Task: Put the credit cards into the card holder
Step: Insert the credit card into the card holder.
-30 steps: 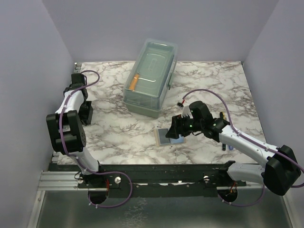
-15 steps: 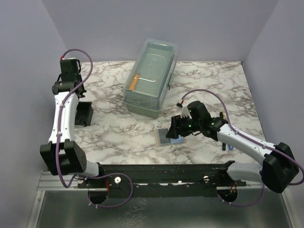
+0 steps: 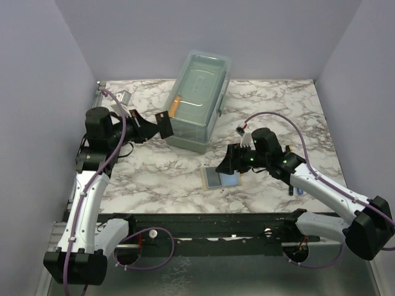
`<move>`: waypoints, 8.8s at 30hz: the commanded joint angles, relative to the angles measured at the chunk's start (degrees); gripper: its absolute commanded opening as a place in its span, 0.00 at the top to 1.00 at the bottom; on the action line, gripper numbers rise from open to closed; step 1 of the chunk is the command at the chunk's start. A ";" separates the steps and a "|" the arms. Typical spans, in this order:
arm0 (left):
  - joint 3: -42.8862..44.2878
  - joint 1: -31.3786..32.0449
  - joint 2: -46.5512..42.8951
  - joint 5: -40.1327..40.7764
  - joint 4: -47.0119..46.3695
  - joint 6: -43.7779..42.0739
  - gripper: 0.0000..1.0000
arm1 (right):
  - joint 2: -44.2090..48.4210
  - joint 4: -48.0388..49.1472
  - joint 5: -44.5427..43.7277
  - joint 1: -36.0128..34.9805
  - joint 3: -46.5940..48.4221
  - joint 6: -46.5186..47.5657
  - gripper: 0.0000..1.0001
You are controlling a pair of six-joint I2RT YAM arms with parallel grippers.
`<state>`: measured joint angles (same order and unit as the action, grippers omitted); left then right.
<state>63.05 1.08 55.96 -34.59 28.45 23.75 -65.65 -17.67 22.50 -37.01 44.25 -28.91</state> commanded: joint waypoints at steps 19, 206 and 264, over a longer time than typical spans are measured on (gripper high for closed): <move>-30.31 21.57 -4.73 -5.93 -66.52 45.14 1.00 | 0.61 58.40 8.26 0.23 -6.34 -36.83 0.44; -31.41 44.15 31.67 27.02 -35.09 35.41 0.80 | -31.67 80.45 1.76 12.17 -33.69 -15.21 1.00; -32.29 44.18 26.38 29.91 -31.42 34.07 0.76 | -18.49 38.43 -3.04 7.13 -26.45 -10.91 0.56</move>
<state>31.79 44.86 85.14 -7.97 -7.77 59.92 -88.62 43.81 25.78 -29.74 15.51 -47.99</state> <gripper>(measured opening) 0.235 0.403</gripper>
